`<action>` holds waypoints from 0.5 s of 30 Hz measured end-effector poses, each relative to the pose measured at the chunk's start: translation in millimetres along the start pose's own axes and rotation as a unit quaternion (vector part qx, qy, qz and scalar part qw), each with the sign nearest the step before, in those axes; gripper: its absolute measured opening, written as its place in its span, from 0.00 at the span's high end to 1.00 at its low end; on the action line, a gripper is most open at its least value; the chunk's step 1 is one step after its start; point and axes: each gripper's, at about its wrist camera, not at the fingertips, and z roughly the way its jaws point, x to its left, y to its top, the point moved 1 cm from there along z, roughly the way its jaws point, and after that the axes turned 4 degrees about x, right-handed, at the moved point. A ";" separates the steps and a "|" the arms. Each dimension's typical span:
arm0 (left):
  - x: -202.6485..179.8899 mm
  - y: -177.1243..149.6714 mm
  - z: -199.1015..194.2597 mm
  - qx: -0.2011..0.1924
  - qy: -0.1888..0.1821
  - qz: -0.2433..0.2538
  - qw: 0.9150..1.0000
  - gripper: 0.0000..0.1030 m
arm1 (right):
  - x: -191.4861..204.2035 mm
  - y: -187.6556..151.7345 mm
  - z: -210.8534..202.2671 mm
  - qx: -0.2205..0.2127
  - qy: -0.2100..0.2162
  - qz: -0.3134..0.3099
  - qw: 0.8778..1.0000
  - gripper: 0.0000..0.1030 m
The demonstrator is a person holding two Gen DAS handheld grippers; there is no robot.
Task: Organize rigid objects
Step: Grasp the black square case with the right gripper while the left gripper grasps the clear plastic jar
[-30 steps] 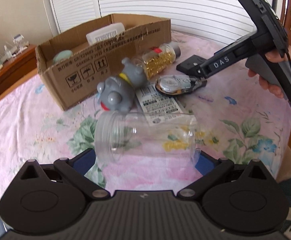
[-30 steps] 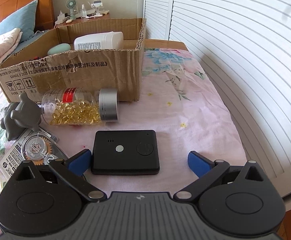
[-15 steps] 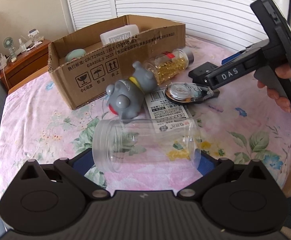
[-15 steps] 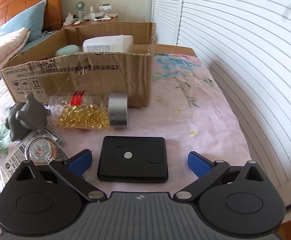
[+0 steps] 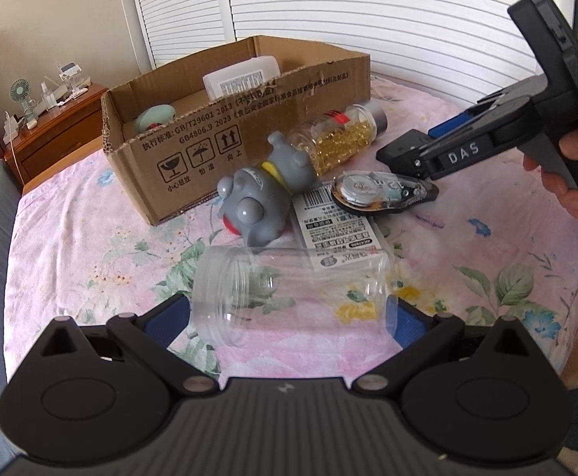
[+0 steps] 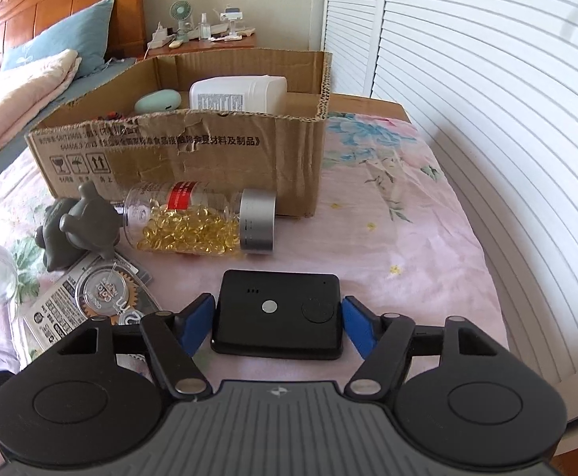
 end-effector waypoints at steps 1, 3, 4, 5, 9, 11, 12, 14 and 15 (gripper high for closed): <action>0.6 0.3 -0.4 0.000 -0.001 -0.002 1.000 0.01 | 0.1 0.6 0.3 0.001 0.000 0.000 1.000 0.27; 1.0 0.4 -0.9 0.000 0.000 -0.006 1.000 0.01 | 0.0 1.5 1.2 0.002 0.000 -0.001 1.000 0.27; 1.0 0.5 -1.5 -0.001 0.000 -0.008 1.000 0.01 | -0.2 2.0 1.5 0.002 0.001 -0.002 1.000 0.27; 1.3 0.6 -2.0 -0.002 -0.001 -0.011 1.000 0.01 | -0.2 2.3 1.6 0.003 0.001 -0.003 1.000 0.27; 3.4 1.3 -5.0 -0.011 -0.016 -0.022 1.000 0.01 | -0.7 3.4 1.8 0.006 0.002 -0.005 1.000 0.28; 3.9 1.4 -4.4 -0.014 -0.025 -0.021 0.999 0.05 | -1.9 3.8 1.7 0.008 0.004 -0.002 1.000 0.28; 4.5 1.6 -3.6 -0.013 -0.026 -0.022 0.999 0.11 | -2.0 4.3 1.7 0.009 0.003 -0.001 1.000 0.28; 6.1 2.0 -2.7 -0.010 -0.033 -0.023 0.999 0.12 | -1.5 3.8 0.5 0.010 0.002 -0.004 1.000 0.28; 7.1 2.2 -3.1 -0.011 -0.035 -0.025 0.999 0.12 | -0.8 3.4 -0.6 0.010 0.001 -0.006 1.000 0.28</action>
